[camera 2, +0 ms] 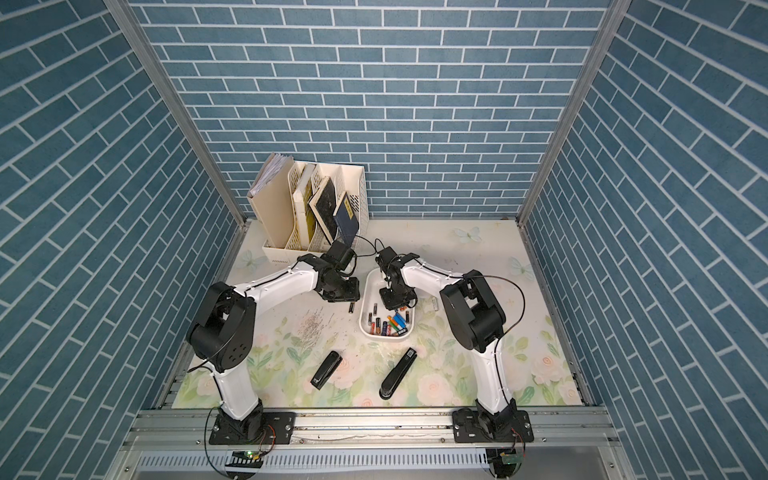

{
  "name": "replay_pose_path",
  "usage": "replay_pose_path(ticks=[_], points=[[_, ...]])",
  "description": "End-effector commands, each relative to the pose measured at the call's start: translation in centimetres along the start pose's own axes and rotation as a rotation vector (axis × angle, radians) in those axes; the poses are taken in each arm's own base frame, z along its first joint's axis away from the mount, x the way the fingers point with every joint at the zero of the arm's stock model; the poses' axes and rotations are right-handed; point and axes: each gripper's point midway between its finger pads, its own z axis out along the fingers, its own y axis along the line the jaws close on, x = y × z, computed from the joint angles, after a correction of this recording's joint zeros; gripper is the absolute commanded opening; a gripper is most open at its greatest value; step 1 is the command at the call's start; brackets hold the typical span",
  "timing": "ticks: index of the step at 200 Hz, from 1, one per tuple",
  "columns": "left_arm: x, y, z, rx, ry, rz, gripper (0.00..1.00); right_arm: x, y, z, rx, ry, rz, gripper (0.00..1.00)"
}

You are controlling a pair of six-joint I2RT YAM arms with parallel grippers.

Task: Take the batteries out of the storage box
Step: Pick up the battery from the storage box.

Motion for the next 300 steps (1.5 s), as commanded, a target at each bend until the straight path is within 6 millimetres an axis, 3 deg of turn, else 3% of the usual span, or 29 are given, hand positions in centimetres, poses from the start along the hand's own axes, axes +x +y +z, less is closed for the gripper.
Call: replay_pose_path(ticks=[1,148,223,273,300], points=[[-0.6,0.0,-0.6,-0.005,-0.004,0.010,0.52,0.5,0.6,0.9,-0.017,0.035,-0.021,0.15],[-0.7,-0.1,-1.0,-0.001,-0.008,0.007,0.52,-0.9,1.4,-1.4,-0.047,-0.010,-0.027,0.14],[-0.9,-0.1,-1.2,-0.002,-0.011,0.006,0.52,-3.5,1.0,-7.8,-0.099,-0.117,0.003,0.14],[-1.9,-0.7,-1.8,0.029,-0.032,0.000,0.53,-3.7,-2.2,-11.1,-0.088,-0.165,0.058,0.14],[-2.7,-1.0,-2.5,0.042,-0.049,-0.001,0.53,-3.4,-5.1,-13.4,-0.065,-0.202,0.108,0.14]])
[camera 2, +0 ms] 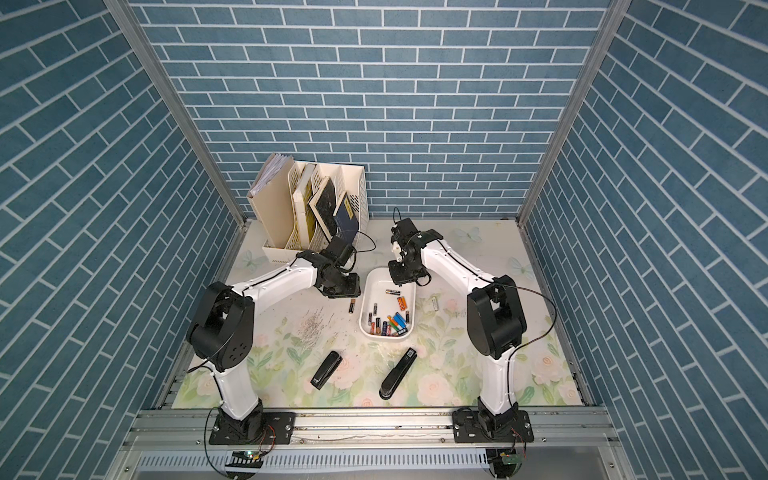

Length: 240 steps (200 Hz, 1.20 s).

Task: Take the batteries out of the storage box
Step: Pick up the battery from the storage box, then place the battery at the center of the board.

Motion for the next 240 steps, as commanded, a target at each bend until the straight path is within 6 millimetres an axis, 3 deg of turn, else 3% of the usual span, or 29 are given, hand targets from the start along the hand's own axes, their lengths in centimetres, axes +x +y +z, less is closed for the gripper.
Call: replay_pose_path(ticks=[1,36,97,181,240], points=[[-1.1,-0.4,-1.2,0.017,-0.020,0.004,0.53,0.1,-1.8,-3.4,0.013,-0.025,0.005,0.14],[-1.0,-0.1,-1.1,0.012,-0.012,0.002,0.53,1.6,-6.1,-5.2,0.058,-0.028,0.063,0.14],[-0.7,0.1,-0.7,0.006,0.000,0.000,0.53,6.4,-11.7,-2.6,0.091,0.040,0.168,0.14],[-0.1,0.5,-0.3,-0.001,0.013,-0.010,0.53,8.4,-13.8,1.6,0.092,0.117,0.187,0.14],[0.0,0.6,-0.2,0.000,0.011,-0.024,0.53,8.8,-14.2,3.1,0.090,0.149,0.185,0.14]])
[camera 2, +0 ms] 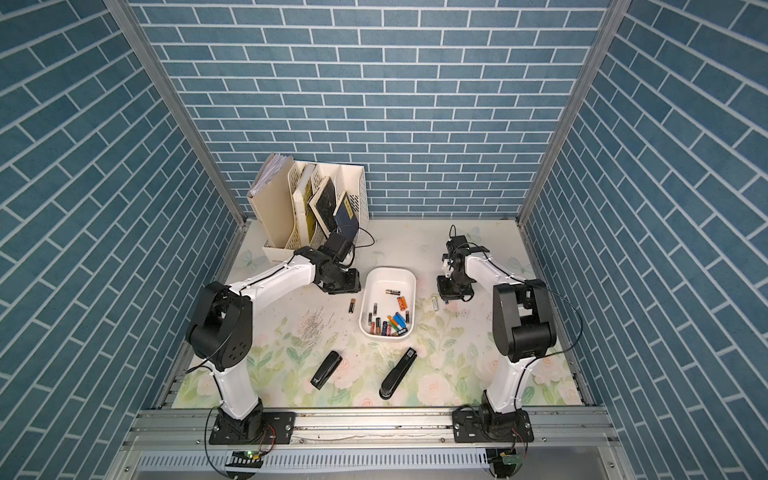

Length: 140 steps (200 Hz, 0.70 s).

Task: Take the batteries out of the storage box
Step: Place the battery at the center of the board.

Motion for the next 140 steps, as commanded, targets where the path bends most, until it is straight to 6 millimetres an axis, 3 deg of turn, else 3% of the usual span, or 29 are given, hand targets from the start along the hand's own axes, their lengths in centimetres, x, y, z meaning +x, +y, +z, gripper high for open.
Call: replay_pose_path(ticks=[1,140], points=[[0.6,0.6,0.2,-0.012,0.020,-0.012,0.53,0.3,-0.2,0.9,-0.005,0.019,-0.022,0.14],[0.8,0.8,0.3,-0.010,0.020,-0.016,0.53,1.0,-0.8,3.1,0.005,0.063,-0.017,0.15]])
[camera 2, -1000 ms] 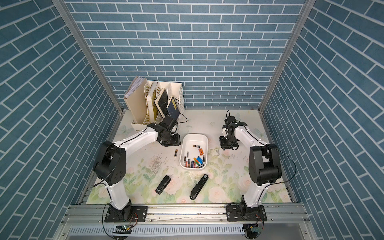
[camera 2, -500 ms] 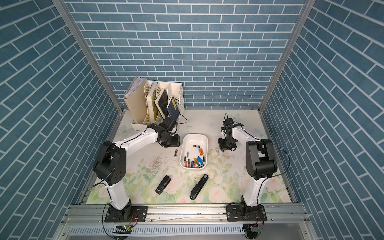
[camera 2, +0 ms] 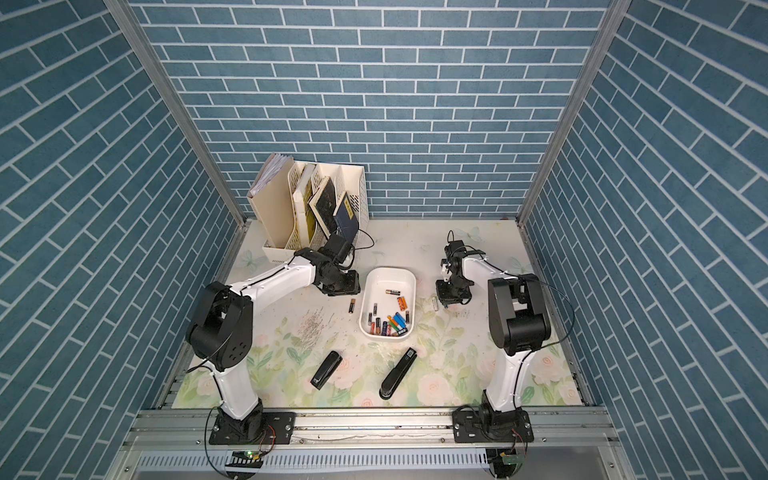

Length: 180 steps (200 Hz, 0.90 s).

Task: Take the batteries out of the storage box
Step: Place the battery at the center of the board.

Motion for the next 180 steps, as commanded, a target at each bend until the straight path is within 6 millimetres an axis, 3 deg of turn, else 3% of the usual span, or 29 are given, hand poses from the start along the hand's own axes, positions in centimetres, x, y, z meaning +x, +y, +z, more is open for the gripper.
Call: replay_pose_path(ticks=[1,180], points=[[0.30,0.44,-0.04,-0.003,0.006,-0.011,0.53,0.60,-0.37,0.82,0.004,0.029,-0.023,0.14],[-0.16,0.22,-0.74,-0.002,-0.009,-0.010,0.55,0.60,-0.73,0.66,0.016,0.026,-0.020,0.23]])
